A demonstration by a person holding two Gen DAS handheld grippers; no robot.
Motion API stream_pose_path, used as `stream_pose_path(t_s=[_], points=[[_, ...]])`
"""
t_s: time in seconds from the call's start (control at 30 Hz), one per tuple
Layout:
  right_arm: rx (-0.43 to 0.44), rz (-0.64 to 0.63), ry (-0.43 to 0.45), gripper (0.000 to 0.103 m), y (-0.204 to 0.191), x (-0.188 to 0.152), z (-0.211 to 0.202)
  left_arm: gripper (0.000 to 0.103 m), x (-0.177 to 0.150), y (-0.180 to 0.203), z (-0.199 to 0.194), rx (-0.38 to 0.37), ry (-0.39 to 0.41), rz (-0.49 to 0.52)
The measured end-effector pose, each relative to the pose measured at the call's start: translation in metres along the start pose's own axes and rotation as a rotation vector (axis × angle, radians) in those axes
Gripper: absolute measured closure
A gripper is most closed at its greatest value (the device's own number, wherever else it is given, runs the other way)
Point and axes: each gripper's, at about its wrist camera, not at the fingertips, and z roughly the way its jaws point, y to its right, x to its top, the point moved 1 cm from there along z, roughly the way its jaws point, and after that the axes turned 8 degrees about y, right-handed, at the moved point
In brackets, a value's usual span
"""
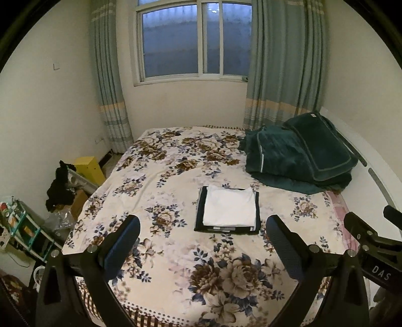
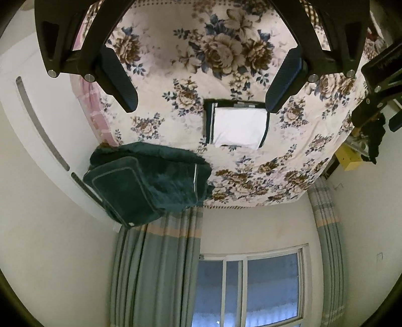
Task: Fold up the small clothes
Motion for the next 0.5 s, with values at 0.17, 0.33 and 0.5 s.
stream_pose_path(t_s=[0.17,0.33,0.5], points=[[-0.002,0.002,0.008,0.0,0.001,-0.001,-0.003,0.001,-0.001,0.0,-0.003,0.002,0.003,-0.004],[-0.002,-0.003,0.015,0.0,0.003,0.0,-0.005,0.001,-0.001,-0.001,-0.006,-0.001,0.006,-0.009],[-0.004,-0.004,0.023,0.0,0.005,0.004,-0.012,0.001,-0.001,0.0,-0.008,-0.008,0.007,-0.011]])
